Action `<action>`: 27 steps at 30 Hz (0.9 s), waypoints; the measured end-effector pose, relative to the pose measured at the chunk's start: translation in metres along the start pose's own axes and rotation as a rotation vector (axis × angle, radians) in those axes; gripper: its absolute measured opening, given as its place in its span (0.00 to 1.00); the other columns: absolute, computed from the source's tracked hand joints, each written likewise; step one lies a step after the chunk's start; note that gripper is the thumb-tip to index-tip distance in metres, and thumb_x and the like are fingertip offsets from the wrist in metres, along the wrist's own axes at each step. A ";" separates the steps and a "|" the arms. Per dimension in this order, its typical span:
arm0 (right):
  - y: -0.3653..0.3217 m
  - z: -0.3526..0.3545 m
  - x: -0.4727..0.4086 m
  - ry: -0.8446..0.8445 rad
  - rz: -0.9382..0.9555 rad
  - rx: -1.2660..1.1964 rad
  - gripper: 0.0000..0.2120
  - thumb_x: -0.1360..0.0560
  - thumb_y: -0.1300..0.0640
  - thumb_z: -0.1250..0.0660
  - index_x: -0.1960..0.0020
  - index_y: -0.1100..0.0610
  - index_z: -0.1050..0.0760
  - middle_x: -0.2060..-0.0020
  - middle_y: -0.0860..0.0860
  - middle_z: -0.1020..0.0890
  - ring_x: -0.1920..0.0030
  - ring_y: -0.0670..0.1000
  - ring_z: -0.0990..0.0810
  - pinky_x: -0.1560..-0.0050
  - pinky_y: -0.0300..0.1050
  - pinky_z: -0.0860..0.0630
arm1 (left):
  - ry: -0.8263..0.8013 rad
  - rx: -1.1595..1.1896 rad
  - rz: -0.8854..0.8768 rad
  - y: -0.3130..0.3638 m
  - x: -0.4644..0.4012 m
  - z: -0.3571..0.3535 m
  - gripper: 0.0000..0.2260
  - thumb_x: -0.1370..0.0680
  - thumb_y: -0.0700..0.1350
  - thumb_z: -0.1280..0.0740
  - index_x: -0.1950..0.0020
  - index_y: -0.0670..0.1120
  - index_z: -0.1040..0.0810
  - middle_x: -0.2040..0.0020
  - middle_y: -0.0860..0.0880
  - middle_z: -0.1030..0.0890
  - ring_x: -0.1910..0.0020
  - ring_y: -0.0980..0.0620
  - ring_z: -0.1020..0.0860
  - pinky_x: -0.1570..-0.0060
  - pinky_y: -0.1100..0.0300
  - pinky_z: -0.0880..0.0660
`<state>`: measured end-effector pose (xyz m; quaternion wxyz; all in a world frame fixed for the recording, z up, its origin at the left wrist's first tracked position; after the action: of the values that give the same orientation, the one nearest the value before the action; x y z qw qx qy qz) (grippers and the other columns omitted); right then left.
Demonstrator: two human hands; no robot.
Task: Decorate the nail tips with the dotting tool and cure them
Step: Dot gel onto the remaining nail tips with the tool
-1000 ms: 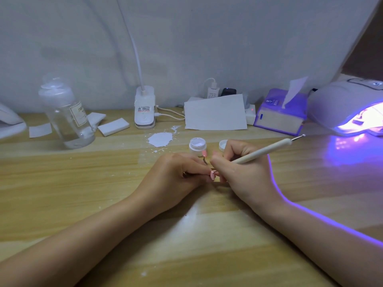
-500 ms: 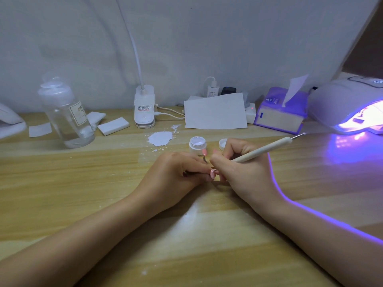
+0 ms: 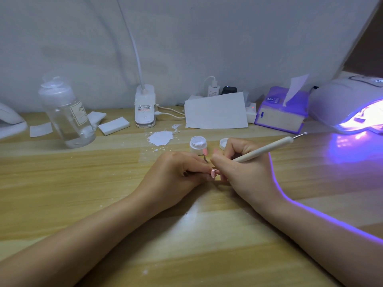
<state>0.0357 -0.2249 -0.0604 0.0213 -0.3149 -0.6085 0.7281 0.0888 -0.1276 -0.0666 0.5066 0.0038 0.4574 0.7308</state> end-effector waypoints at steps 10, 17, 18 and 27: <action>0.000 0.000 0.000 -0.002 -0.010 -0.013 0.21 0.30 0.70 0.34 0.76 0.58 0.38 0.85 0.44 0.29 0.80 0.41 0.29 0.76 0.28 0.35 | -0.002 -0.008 -0.005 0.000 0.000 0.000 0.07 0.30 0.37 0.28 0.56 0.48 0.16 0.59 0.56 0.18 0.66 0.68 0.25 0.66 0.76 0.35; -0.001 -0.001 0.000 -0.003 -0.007 -0.009 0.21 0.30 0.71 0.34 0.76 0.59 0.38 0.85 0.44 0.29 0.80 0.40 0.29 0.76 0.27 0.35 | 0.006 -0.009 0.008 -0.001 0.001 0.001 0.07 0.31 0.37 0.27 0.57 0.48 0.15 0.61 0.53 0.16 0.65 0.62 0.23 0.66 0.74 0.33; -0.001 -0.001 0.000 -0.003 -0.012 -0.009 0.21 0.30 0.71 0.34 0.76 0.59 0.38 0.85 0.44 0.29 0.80 0.41 0.29 0.76 0.28 0.34 | 0.003 -0.006 0.007 0.000 0.001 0.001 0.07 0.31 0.37 0.27 0.57 0.49 0.16 0.60 0.53 0.16 0.65 0.63 0.23 0.65 0.73 0.33; -0.005 0.001 0.001 0.016 -0.027 -0.038 0.18 0.31 0.72 0.35 0.74 0.61 0.38 0.86 0.43 0.31 0.82 0.38 0.30 0.77 0.27 0.35 | 0.017 0.048 0.058 -0.003 0.001 0.001 0.10 0.30 0.39 0.27 0.55 0.54 0.17 0.61 0.52 0.16 0.64 0.59 0.21 0.66 0.71 0.32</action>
<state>0.0328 -0.2245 -0.0561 0.0301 -0.3129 -0.6262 0.7135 0.0913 -0.1258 -0.0681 0.4812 0.0230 0.4788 0.7340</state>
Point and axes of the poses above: each hand's wrist, its own x-axis away from the middle knuckle, its own z-axis out of the back of the hand, y = z × x, the point moved 8 cm from there along -x, towards the middle knuckle
